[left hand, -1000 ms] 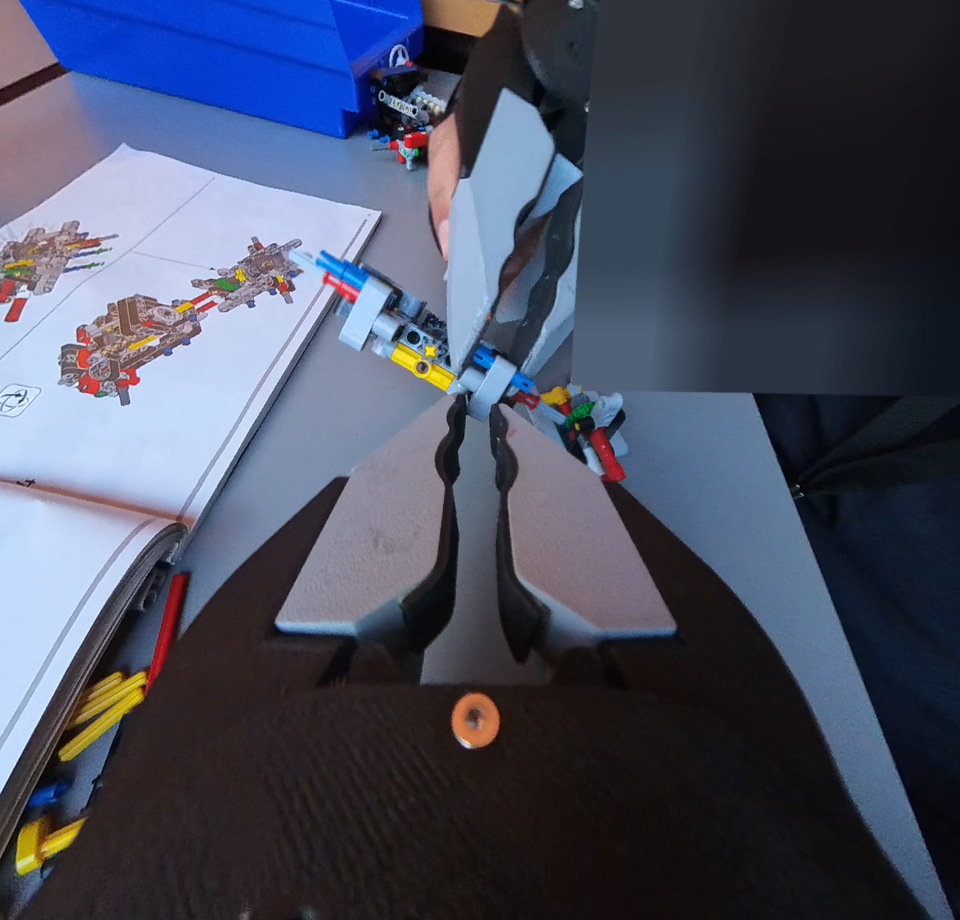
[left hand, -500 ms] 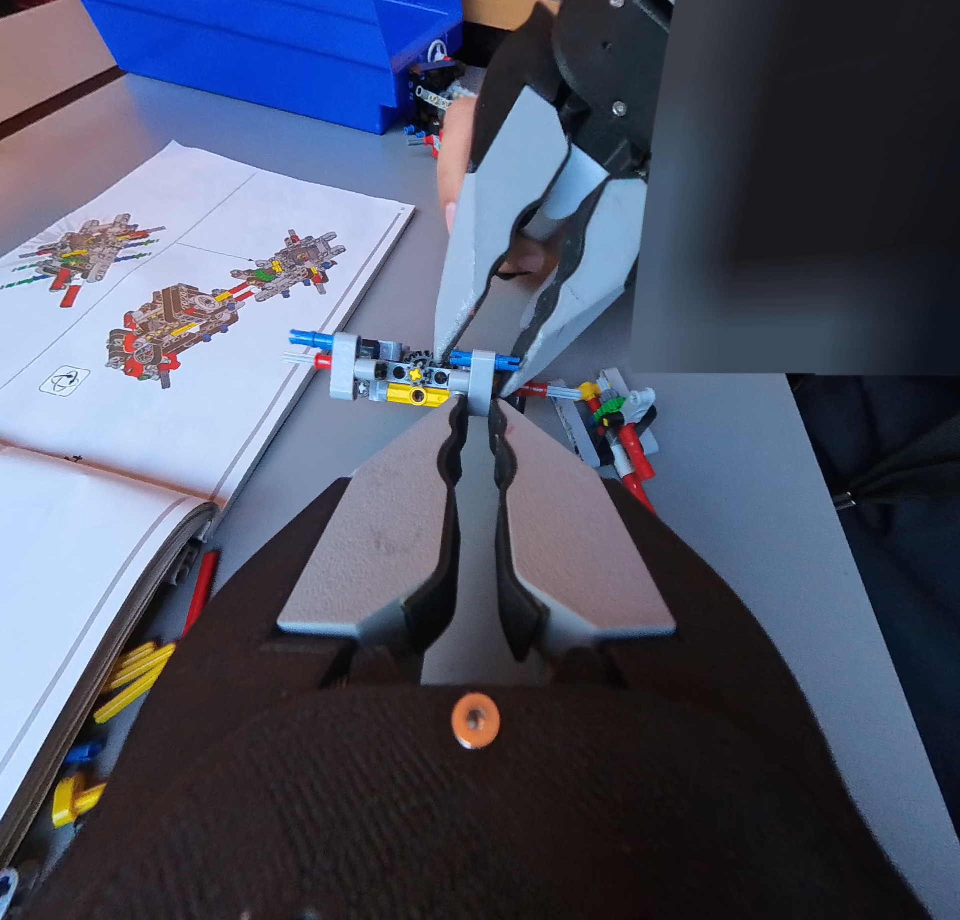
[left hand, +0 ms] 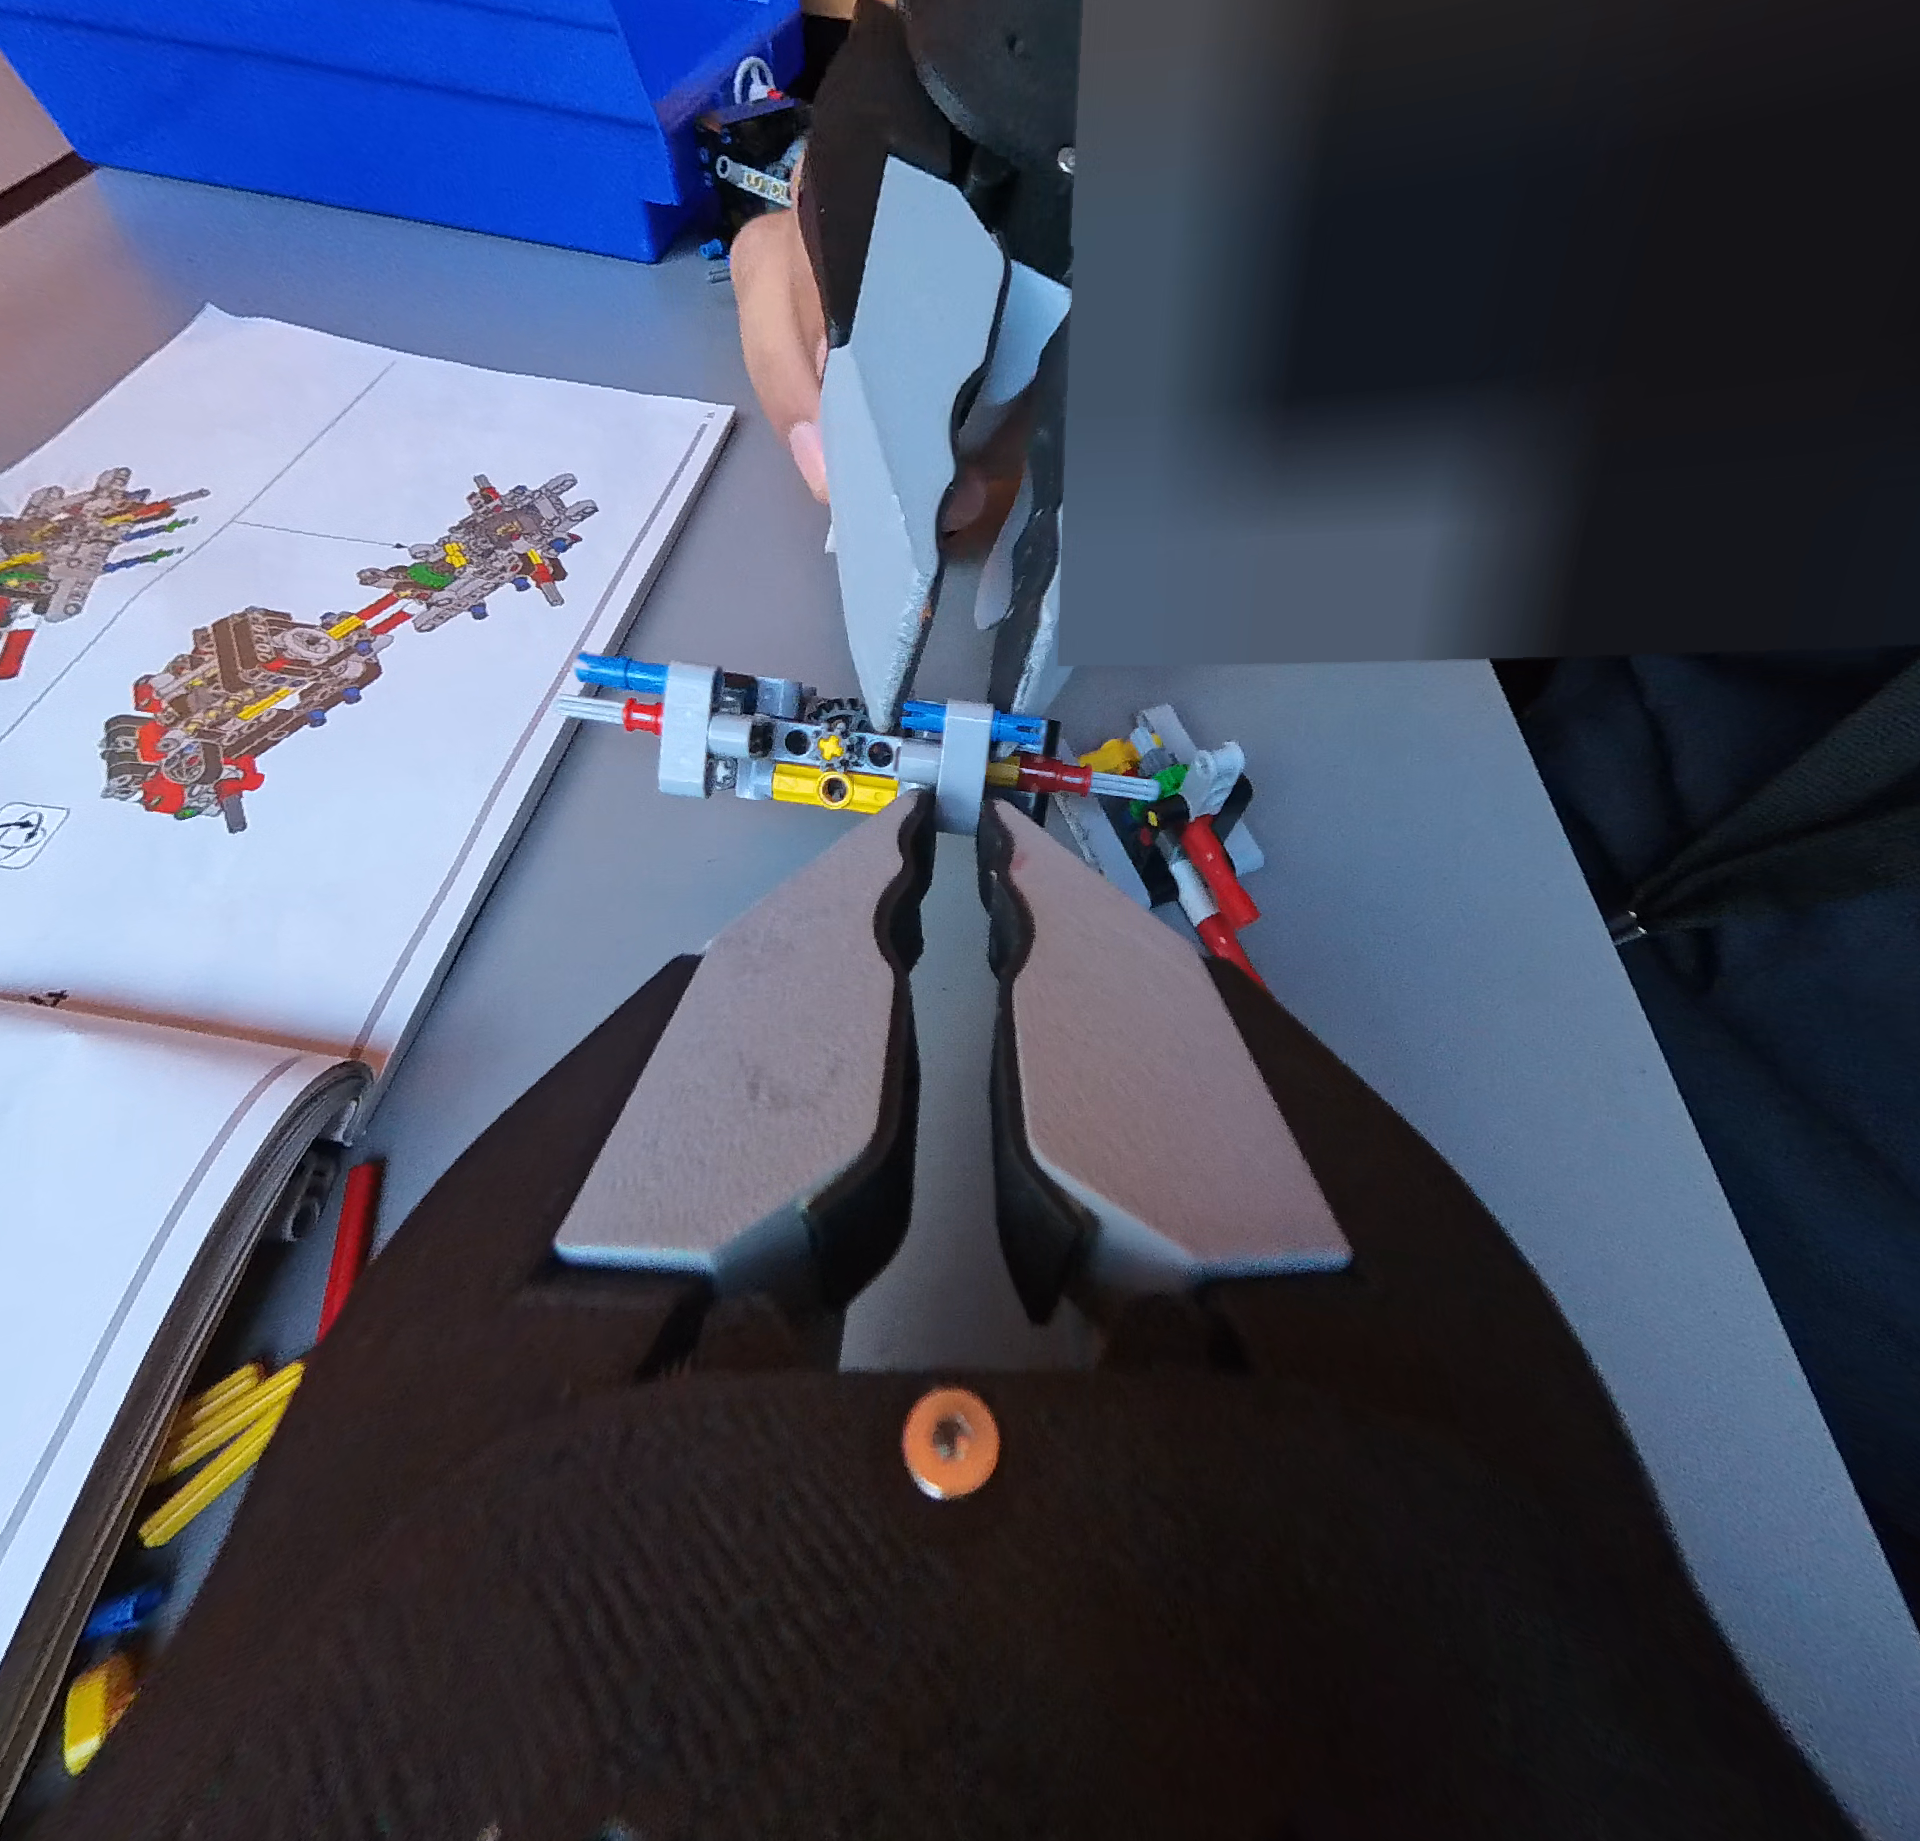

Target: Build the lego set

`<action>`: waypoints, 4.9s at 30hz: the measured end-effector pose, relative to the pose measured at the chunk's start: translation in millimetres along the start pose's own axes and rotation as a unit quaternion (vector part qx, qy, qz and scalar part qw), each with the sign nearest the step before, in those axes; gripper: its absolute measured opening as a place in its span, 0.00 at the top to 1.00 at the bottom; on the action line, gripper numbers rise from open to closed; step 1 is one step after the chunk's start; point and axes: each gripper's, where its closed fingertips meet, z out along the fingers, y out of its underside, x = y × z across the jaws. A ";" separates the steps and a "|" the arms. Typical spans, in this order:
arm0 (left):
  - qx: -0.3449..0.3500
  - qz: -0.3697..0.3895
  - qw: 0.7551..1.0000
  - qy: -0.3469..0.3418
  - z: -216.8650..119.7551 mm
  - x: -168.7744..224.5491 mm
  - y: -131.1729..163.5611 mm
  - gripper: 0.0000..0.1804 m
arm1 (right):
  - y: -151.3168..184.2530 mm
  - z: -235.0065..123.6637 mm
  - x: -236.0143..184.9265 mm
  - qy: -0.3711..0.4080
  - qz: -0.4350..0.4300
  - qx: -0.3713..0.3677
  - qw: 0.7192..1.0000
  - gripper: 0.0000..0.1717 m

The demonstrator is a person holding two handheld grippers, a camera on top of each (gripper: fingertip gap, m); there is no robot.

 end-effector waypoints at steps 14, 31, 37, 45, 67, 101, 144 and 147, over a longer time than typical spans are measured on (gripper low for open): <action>0.038 -0.030 0.998 0.038 -6.7 5.0 -8.8 0.98 | -14.6 -0.6 1.1 0.002 0.029 0.057 0.998 0.93; -0.030 -0.052 0.998 0.036 -1.3 3.4 10.3 0.98 | -0.9 9.9 -8.5 0.038 -0.172 -0.070 0.982 0.94; -0.050 -0.067 0.996 0.026 -1.4 -1.8 17.2 0.99 | 6.8 13.9 -12.4 0.036 -0.225 -0.106 0.968 0.99; 0.010 -0.078 0.997 0.002 -10.7 -14.0 3.3 0.98 | 2.6 10.9 13.1 0.026 -0.045 -0.031 0.998 1.00; -0.013 -0.037 0.999 -0.026 -3.6 -13.8 7.0 0.98 | 13.8 -12.9 12.8 -0.031 0.166 -0.046 0.985 0.85; -0.006 0.034 0.997 -0.068 1.1 -18.1 -4.0 0.97 | 20.9 -12.4 6.7 -0.059 0.156 -0.039 0.985 0.93; 0.077 0.014 0.997 -0.022 -1.5 -6.0 -32.1 0.94 | 6.3 -14.1 8.5 -0.017 0.065 -0.020 0.998 0.99; 0.081 -0.006 0.997 0.004 2.3 -2.8 -31.5 0.93 | 5.7 -14.0 6.7 -0.029 0.079 -0.012 0.996 1.00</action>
